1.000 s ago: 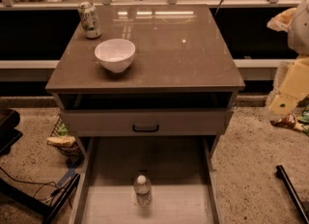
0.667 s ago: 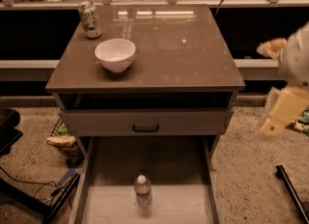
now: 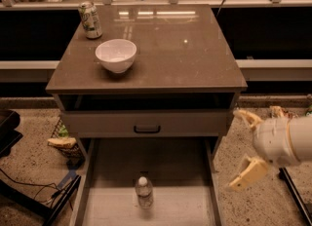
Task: Pick water bottle from middle drawer and place on counter
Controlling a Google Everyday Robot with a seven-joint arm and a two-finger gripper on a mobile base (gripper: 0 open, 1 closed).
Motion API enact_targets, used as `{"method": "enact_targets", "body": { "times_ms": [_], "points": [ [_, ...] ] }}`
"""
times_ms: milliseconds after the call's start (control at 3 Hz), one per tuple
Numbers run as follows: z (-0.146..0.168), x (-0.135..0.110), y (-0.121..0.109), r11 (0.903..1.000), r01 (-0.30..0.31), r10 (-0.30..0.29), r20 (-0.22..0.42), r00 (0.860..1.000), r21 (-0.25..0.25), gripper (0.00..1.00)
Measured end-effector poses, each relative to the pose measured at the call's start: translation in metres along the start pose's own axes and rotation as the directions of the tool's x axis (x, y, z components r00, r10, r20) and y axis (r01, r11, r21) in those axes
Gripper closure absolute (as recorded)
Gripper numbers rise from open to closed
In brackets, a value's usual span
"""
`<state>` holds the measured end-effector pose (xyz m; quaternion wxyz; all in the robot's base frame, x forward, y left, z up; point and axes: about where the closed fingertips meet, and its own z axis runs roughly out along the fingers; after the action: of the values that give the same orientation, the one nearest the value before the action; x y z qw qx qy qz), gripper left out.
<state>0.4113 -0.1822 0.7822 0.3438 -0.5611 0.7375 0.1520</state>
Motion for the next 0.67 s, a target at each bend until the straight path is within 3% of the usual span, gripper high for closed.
{"method": "enact_targets", "body": {
  "times_ms": [333, 667],
  "points": [
    [0.048, 0.017, 0.023, 0.9982, -0.060, 0.060, 0.219, 0.974, -0.008, 0.00],
    [0.060, 0.021, 0.029, 0.9997, -0.020, 0.022, 0.284, 0.959, -0.010, 0.00]
  ]
}}
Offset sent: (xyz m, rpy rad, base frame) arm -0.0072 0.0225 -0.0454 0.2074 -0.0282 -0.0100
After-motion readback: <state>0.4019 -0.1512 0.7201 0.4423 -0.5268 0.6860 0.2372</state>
